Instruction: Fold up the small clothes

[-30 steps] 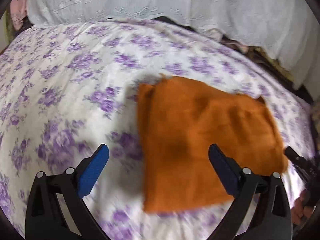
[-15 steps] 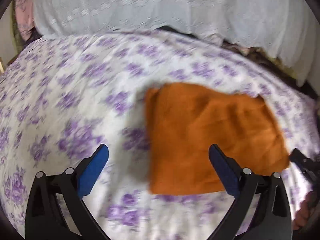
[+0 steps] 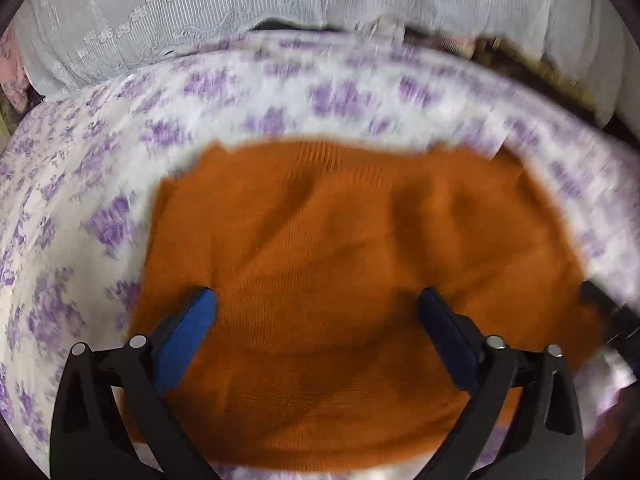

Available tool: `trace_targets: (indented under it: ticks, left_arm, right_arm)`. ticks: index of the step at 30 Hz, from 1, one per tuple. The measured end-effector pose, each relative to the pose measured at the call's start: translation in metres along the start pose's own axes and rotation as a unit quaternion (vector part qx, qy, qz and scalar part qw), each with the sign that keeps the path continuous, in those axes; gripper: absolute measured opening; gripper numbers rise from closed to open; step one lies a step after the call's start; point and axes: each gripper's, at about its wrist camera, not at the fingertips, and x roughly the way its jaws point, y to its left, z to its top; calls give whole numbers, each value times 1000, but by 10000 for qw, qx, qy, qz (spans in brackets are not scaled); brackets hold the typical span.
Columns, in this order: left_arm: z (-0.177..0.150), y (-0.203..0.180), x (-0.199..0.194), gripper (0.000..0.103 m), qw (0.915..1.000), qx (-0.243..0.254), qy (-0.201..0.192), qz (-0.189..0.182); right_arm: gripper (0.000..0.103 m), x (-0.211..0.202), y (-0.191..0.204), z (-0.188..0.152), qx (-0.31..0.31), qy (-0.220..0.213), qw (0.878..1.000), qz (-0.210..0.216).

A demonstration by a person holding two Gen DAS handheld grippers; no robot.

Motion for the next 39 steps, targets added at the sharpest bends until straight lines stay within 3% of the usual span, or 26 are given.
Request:
trace_targets:
  ticks: [2,5,7,12,15,18,22,24,27,36,39]
  left_arm:
    - [-5,-12,-5,99,9987,289,-270,326]
    - [-3,-6,-5,99,9993,185,-265,176]
    - [-1,0,-6,99,9996,65,-264,20]
    - [-2,-7,-5,99,9991,194,-313,208]
    - [-2,-7,-5,99,9992,187,-307,197]
    - [-3,-8,-5,99,9991,197,-325,192]
    - [-3,-8,-5,99,9991,201,-326,179]
    - [-3,-9,-5,99,9990,211,-325,203]
    - [-3,-8,-6,99,9991,176,-338,157]
    - [18,-2,-22,97,9978,-66,-320,-585]
    - [34,-12,-19,97,9982,83,-168,-562]
  right_arm:
    - [37,14,0,9,62,41,9999,99]
    - [25,35,3,20,210,211,9989,370]
    - [24,42,8,22,171,229,9989,382]
    - [16,29,12,18,35,9,9989,462]
    - [16,23,20,15,-155,-117,9990,407]
    - [30,27,16,11,-109,72,9993,346]
    - [28,26,9,5,23,134,9991,410]
    - [20,24,11,4,-1,34,9992,394]
    - [16,14,21,3,-188,-243,9989,357]
    - [16,-9,71,2,-957,-684,9930,65]
    - [16,-15,86,-1,-1111,-724,9911,95]
